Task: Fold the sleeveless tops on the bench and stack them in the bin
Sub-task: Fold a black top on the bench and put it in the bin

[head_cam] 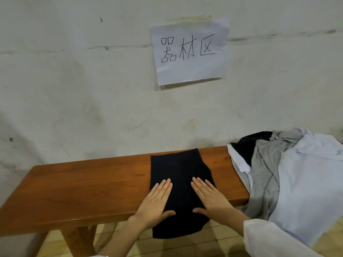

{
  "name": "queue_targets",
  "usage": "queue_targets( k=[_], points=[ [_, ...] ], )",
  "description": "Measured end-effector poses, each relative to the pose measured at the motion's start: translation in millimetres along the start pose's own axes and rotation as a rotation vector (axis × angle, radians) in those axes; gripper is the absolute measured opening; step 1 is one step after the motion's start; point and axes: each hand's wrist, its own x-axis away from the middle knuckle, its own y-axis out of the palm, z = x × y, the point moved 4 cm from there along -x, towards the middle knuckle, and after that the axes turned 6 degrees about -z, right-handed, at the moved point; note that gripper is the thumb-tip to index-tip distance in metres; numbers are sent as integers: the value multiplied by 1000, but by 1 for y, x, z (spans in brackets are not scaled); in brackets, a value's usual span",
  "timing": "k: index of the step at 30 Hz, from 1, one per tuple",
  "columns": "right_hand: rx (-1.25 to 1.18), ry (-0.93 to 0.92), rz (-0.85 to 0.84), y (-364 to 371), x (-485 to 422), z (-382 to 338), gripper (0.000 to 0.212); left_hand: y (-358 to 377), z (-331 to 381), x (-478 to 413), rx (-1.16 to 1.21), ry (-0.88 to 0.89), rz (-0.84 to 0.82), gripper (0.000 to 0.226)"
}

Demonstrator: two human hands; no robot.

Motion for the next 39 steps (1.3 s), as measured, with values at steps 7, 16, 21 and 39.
queue_targets(
  k=[7, 16, 21, 39],
  points=[
    [115, 6, 101, -2, 2, -11, 72, 0, 16, 6, -112, -80, 0, 67],
    [-191, -139, 191, -50, 42, -21, 30, -56, 15, 27, 373, -18, -117, 29],
    [-201, -150, 143, -103, 47, -20, 14, -117, 11, 18, 395, 8, -251, 17],
    [-181, -1, 474, -165, 31, -15, 44, -175, -13, -9, -117, -40, 271, 42]
  ],
)
